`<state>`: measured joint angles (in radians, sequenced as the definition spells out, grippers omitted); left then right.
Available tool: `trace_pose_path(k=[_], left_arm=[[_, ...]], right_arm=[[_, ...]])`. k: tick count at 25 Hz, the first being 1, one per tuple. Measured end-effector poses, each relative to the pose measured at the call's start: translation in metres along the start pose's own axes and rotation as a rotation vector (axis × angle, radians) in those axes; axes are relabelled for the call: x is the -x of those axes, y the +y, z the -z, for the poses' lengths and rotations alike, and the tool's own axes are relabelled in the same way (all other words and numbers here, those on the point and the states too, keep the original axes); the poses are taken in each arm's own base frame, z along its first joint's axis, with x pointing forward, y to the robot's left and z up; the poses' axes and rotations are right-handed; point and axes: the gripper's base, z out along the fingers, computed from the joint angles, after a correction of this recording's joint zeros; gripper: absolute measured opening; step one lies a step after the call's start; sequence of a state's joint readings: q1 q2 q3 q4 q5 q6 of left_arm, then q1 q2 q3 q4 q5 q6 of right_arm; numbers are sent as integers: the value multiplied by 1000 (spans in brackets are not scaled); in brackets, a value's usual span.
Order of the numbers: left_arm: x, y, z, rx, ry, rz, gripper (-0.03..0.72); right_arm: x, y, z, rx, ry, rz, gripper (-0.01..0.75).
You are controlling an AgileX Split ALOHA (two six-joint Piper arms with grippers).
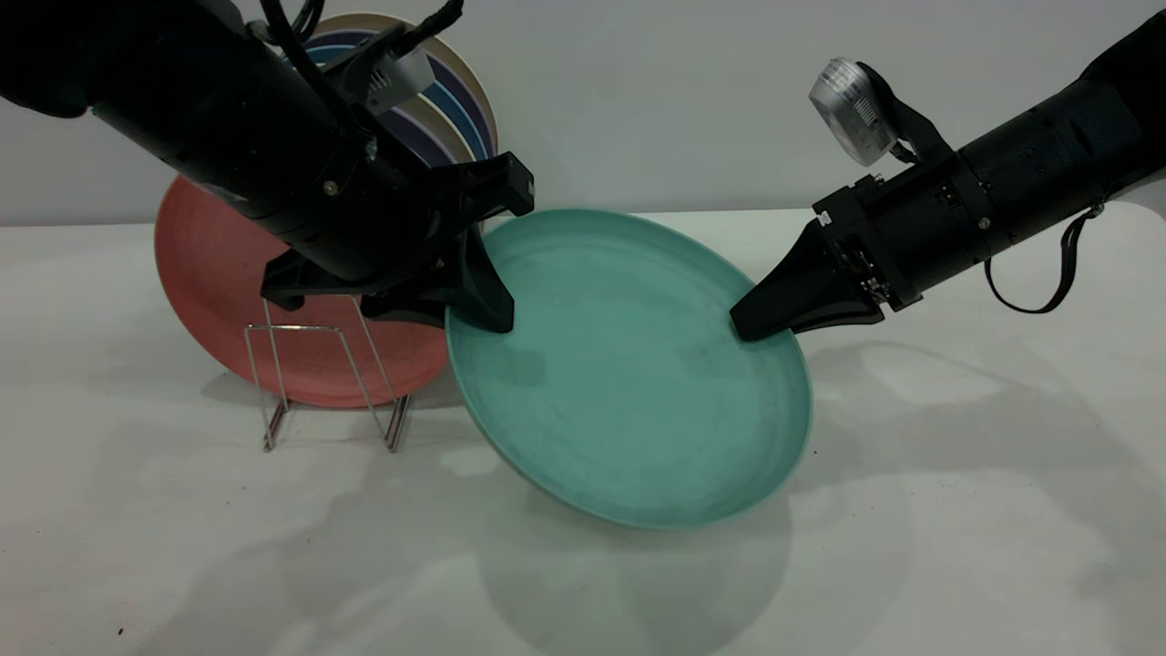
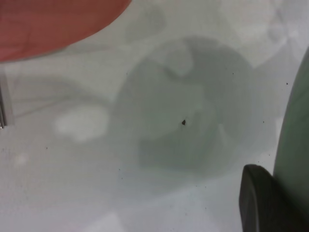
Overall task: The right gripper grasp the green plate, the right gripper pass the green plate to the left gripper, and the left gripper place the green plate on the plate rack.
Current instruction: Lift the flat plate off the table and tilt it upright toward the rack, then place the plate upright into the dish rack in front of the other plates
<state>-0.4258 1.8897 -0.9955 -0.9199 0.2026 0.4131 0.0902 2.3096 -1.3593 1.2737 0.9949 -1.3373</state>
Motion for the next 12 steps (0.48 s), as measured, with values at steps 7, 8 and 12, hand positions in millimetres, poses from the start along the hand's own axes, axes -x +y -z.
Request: trace_pose_path(k=[7, 8, 12], left_arm=[[1, 0, 0, 6, -9, -15, 63], [1, 0, 0, 7, -9, -22, 62], [1, 1, 1, 11, -11, -88, 62]], right_arm=[[11, 11, 10, -15, -35, 3, 426], [17, 16, 15, -24, -55, 15, 485], [38, 39, 40, -73, -130, 86, 685]])
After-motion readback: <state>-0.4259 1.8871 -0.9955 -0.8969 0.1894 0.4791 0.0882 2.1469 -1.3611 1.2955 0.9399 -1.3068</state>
